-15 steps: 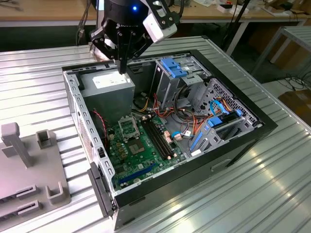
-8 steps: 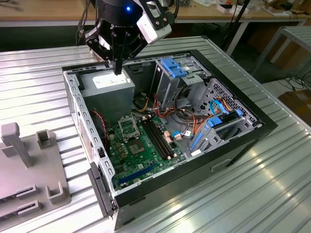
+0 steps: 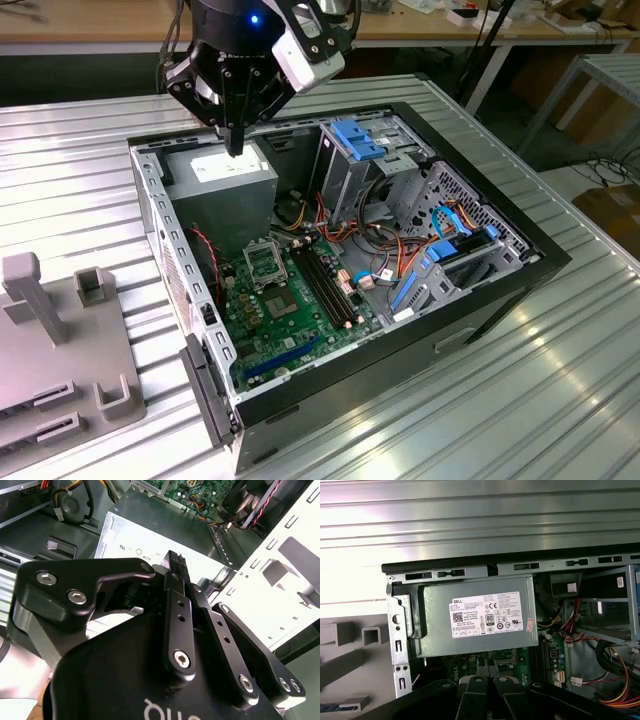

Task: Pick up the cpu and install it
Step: 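Reach for the cpu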

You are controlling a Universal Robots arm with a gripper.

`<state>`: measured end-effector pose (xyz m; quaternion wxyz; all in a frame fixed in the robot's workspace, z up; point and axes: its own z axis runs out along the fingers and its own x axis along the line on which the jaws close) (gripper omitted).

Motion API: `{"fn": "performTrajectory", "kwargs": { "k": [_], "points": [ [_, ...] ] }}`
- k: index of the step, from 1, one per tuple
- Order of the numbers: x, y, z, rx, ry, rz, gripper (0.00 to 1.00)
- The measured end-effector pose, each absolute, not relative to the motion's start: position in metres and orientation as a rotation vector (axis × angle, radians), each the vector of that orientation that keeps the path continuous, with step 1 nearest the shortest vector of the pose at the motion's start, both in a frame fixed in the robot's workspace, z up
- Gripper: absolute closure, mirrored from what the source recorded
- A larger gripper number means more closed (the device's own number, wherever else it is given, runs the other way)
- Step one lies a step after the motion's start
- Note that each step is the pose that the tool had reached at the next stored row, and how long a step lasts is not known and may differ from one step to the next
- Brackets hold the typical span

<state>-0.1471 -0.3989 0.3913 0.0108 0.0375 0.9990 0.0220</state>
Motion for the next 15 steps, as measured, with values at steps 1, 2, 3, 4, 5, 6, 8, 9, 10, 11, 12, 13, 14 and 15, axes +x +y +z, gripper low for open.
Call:
{"fn": "performTrajectory", "kwargs": {
  "k": [1, 2, 3, 4, 5, 6, 8, 9, 10, 11, 12, 13, 14, 15],
  "points": [
    [-0.148, -0.399, 0.391, 0.117, 3.117, 0.069, 0.89],
    [-0.149, -0.399, 0.391, 0.117, 3.118, 0.069, 0.89],
    [-0.15, -0.399, 0.391, 0.117, 3.118, 0.069, 0.89],
    [-0.151, -0.399, 0.391, 0.117, 3.118, 0.069, 0.89],
    [-0.152, -0.399, 0.391, 0.117, 3.118, 0.069, 0.89],
    [-0.153, -0.399, 0.391, 0.117, 3.118, 0.069, 0.89],
    [-0.156, -0.399, 0.391, 0.117, 3.118, 0.069, 0.89],
    [-0.157, -0.399, 0.39, 0.117, 3.118, 0.069, 0.89],
    [-0.159, -0.399, 0.39, 0.117, 3.119, 0.069, 0.89],
    [-0.16, -0.399, 0.39, 0.117, 3.119, 0.069, 0.89],
    [-0.161, -0.399, 0.39, 0.117, 3.119, 0.069, 0.89],
    [-0.162, -0.399, 0.39, 0.117, 3.119, 0.069, 0.89],
    [-0.163, -0.399, 0.39, 0.117, 3.119, 0.069, 0.89],
    [-0.163, -0.399, 0.39, 0.117, 3.119, 0.069, 0.89]
  ]
}}
